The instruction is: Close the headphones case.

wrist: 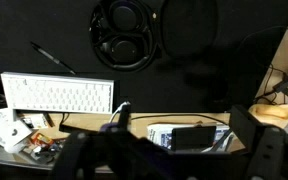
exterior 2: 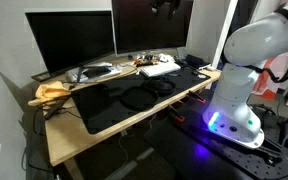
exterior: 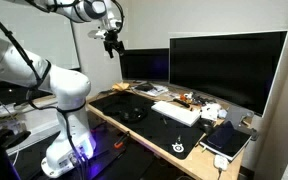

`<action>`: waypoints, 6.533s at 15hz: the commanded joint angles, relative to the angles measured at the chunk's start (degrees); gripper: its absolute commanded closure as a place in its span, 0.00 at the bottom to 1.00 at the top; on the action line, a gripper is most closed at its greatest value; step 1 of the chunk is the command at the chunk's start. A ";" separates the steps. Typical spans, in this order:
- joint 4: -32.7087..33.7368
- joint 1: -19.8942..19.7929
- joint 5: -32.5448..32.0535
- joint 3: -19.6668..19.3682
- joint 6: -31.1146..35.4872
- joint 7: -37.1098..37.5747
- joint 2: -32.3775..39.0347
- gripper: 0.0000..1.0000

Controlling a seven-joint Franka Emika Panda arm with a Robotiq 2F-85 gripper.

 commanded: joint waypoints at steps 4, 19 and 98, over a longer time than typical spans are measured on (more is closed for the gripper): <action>0.10 -0.22 0.14 0.14 -0.10 -0.16 0.03 0.00; 9.44 1.24 0.61 2.09 5.27 -0.28 17.43 0.00; 16.80 16.45 -7.85 8.69 12.49 10.55 70.51 0.12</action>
